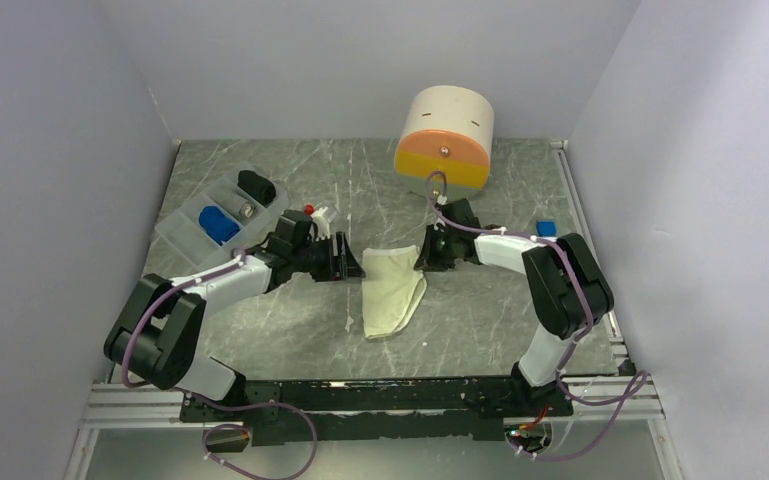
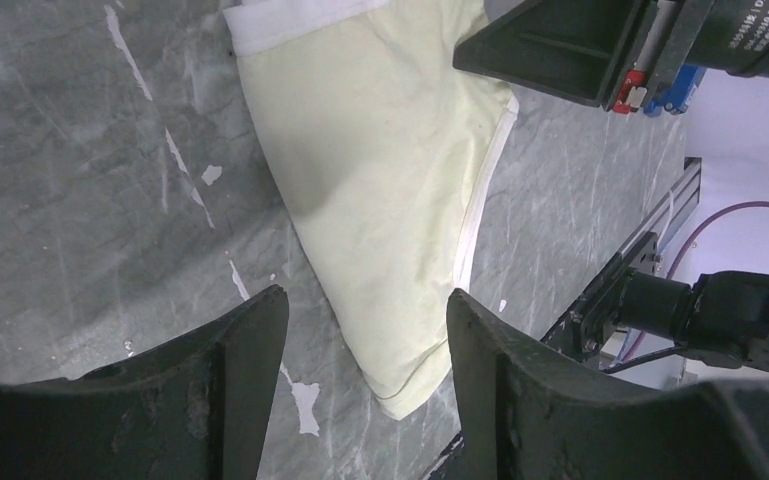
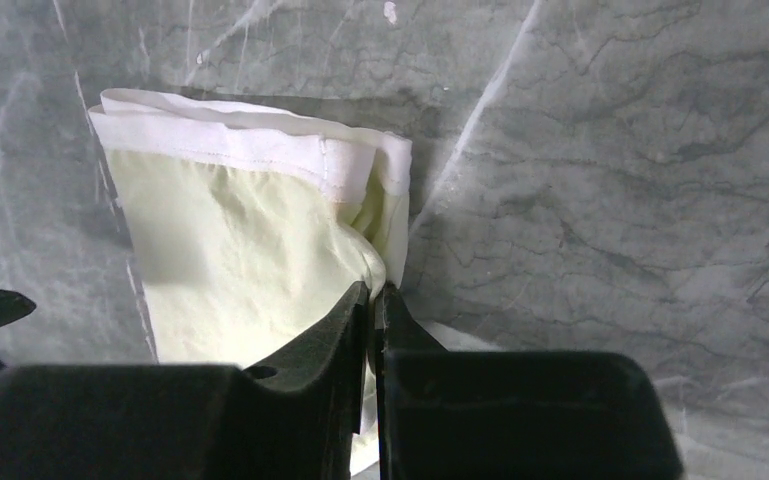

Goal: Roll the underwear
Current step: Fold the underwear at the center of the board.

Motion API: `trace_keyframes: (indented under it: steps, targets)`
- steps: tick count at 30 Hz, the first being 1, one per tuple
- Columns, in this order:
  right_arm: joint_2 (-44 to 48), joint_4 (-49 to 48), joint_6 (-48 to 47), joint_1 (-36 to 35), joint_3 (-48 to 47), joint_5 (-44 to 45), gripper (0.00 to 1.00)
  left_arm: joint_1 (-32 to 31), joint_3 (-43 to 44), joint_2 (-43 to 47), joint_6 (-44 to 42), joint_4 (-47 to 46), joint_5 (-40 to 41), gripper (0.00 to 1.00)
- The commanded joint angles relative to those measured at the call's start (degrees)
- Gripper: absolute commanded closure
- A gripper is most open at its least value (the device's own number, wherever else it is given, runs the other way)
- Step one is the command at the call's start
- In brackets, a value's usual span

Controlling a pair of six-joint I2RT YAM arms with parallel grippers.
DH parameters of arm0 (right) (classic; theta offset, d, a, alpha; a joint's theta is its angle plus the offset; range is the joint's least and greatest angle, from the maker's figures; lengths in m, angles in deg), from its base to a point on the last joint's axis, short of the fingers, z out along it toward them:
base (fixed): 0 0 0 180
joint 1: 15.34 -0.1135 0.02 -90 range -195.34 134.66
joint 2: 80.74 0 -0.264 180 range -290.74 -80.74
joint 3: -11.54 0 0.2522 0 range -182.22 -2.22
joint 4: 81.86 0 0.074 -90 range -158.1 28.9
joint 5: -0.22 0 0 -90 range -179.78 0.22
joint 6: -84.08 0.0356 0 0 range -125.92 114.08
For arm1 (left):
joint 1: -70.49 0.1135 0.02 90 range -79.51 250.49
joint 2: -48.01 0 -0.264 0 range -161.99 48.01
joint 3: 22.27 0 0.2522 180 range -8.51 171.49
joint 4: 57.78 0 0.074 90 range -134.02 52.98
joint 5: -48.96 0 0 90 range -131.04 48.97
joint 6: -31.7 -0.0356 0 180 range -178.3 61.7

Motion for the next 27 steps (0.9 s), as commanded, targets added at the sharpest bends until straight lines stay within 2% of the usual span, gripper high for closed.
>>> trace_keyframes:
  steps: [1,8,13,18,27]
  targets:
    - [3.31,5.53,0.99,-3.80,-4.02,11.89,0.91,1.01,0.14,1.37,-1.42,0.85,0.03,0.36]
    - [4.40,11.78,3.51,-11.45,-8.13,25.97,0.91,2.99,-0.05,2.01,-0.90,4.06,2.26,0.35]
    - [3.39,15.56,4.47,-16.14,-12.08,32.22,0.91,4.17,-0.34,2.37,-1.04,4.59,2.11,0.35]
    - [1.26,18.79,5.78,-19.69,-15.46,35.36,0.91,5.42,-0.52,3.05,-1.39,5.42,1.80,0.35]
    - [-4.26,19.50,8.20,-23.32,-20.97,33.80,0.89,7.69,-1.05,3.67,-1.29,6.23,1.00,0.34]
